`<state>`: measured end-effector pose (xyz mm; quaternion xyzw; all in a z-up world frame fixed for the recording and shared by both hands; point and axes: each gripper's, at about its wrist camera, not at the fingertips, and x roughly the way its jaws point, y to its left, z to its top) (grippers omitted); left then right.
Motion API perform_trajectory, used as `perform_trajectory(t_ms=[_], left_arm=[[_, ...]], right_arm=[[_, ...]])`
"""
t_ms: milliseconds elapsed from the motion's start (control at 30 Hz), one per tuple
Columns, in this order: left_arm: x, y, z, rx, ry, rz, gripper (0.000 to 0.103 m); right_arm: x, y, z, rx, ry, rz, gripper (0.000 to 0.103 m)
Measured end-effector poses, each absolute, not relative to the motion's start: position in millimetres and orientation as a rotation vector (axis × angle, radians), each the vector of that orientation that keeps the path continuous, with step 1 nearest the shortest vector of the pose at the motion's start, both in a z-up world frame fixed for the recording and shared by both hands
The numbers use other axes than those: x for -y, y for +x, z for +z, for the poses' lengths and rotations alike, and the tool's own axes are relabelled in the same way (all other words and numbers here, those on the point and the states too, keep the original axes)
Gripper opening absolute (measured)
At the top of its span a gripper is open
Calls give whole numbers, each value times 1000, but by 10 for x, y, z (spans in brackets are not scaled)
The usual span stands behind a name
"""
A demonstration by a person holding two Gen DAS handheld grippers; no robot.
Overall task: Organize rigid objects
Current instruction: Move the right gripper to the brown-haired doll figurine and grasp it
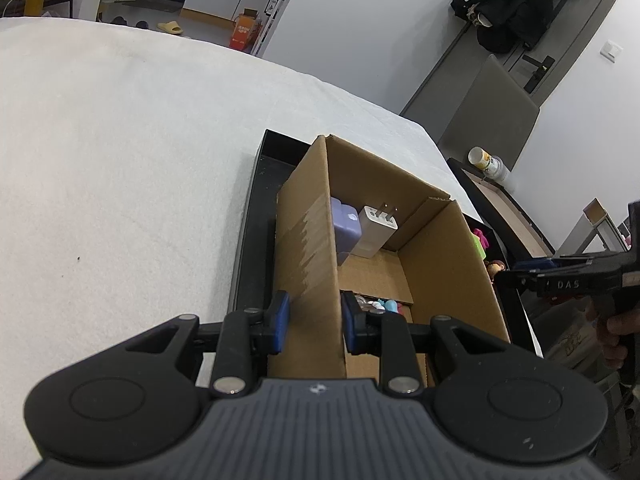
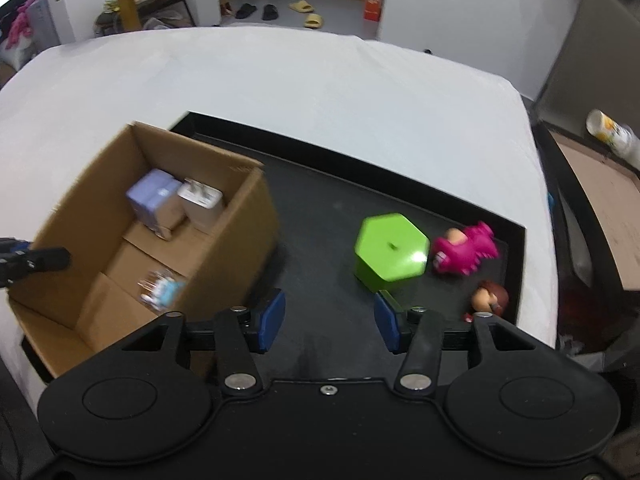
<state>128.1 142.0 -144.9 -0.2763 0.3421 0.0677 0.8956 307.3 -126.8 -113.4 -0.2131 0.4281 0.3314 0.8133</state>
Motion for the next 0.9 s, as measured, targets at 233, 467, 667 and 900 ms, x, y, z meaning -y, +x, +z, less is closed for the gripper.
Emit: perform_trajectory(t_ms=[233, 467, 667, 900], left_arm=[[-1423, 1285, -1441, -711, -578, 139, 25], [-1435, 1287, -1451, -711, -586, 141, 25], [-1432, 1286, -1446, -713, -584, 142, 25], [-1457, 1300, -1465, -717, -595, 144, 25]], right_arm=[[1546, 3339, -1293, -928, -446, 608, 56], [1677, 3538, -1416, -927, -456, 544, 56], [1715, 3730, -1511, -945, -430, 498, 54], [1651, 3901, -1534, -900, -462, 463, 42]])
